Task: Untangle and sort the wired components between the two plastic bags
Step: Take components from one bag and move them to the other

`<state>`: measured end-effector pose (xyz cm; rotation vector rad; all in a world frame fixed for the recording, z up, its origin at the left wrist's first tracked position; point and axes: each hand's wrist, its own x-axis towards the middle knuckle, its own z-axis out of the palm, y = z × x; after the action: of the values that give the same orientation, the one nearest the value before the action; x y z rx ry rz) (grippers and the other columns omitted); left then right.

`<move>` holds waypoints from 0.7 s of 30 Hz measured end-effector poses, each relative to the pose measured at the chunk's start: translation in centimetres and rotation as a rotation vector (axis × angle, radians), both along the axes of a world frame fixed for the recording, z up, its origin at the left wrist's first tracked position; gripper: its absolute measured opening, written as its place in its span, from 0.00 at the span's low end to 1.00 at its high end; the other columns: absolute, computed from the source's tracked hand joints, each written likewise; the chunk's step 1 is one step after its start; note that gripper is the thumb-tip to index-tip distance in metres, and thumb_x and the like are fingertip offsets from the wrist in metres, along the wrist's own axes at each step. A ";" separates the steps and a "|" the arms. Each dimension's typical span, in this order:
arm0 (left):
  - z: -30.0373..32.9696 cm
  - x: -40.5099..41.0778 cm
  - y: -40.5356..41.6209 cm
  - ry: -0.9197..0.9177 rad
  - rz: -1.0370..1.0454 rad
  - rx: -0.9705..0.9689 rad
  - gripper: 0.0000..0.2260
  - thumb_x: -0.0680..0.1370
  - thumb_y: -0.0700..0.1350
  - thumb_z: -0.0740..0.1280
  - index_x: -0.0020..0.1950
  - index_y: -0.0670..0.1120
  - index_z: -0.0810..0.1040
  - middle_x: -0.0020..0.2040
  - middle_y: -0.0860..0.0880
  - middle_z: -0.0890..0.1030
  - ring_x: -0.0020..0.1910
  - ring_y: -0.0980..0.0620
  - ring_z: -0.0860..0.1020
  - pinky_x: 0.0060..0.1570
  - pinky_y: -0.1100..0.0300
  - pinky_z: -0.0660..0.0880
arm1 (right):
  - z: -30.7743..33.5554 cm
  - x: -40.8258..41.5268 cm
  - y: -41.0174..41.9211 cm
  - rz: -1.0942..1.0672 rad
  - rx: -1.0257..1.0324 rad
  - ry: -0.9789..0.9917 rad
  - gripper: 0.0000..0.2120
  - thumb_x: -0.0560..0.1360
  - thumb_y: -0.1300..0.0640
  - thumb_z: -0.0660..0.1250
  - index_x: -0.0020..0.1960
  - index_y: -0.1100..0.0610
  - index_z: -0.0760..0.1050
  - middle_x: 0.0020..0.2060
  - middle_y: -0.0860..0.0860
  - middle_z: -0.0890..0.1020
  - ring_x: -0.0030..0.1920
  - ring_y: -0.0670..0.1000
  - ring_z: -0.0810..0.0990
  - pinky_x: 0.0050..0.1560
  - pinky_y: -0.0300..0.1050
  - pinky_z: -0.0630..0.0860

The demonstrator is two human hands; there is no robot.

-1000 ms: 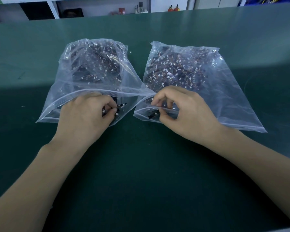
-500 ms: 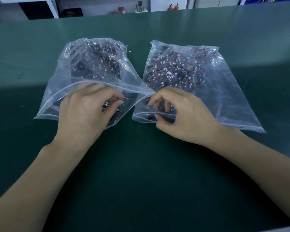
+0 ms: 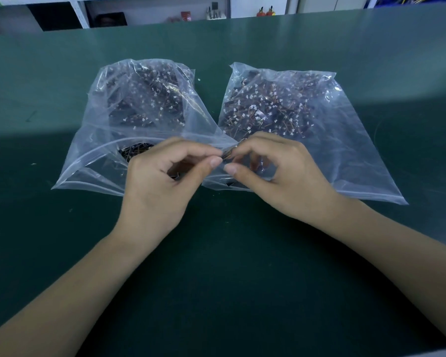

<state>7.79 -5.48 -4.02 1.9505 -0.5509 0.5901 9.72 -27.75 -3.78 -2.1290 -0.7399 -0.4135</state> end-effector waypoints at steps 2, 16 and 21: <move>-0.1 0.0 -0.2 0.057 -0.030 -0.051 0.05 0.81 0.42 0.75 0.56 0.48 0.87 0.50 0.56 0.87 0.49 0.52 0.86 0.52 0.63 0.79 | 0.0 0.1 0.0 0.016 0.067 0.036 0.06 0.81 0.54 0.75 0.55 0.55 0.85 0.47 0.45 0.86 0.45 0.49 0.83 0.47 0.43 0.79; 0.3 -0.7 -0.2 0.129 -0.011 0.034 0.13 0.86 0.55 0.63 0.55 0.49 0.83 0.42 0.53 0.83 0.42 0.49 0.83 0.40 0.58 0.78 | 0.0 0.1 0.3 0.113 0.355 0.285 0.06 0.81 0.56 0.74 0.46 0.57 0.85 0.37 0.53 0.84 0.38 0.62 0.78 0.40 0.60 0.74; 0.2 -0.8 -0.6 0.112 0.011 0.073 0.10 0.80 0.55 0.73 0.53 0.50 0.81 0.41 0.54 0.84 0.41 0.49 0.83 0.37 0.61 0.77 | 0.2 0.1 0.5 0.198 0.429 0.350 0.05 0.80 0.56 0.74 0.46 0.50 0.86 0.35 0.45 0.83 0.34 0.52 0.73 0.35 0.48 0.68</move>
<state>7.01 -6.04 -3.81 2.0427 -0.4980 0.4695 9.77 -27.29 -3.57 -1.6475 -0.5888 -0.0766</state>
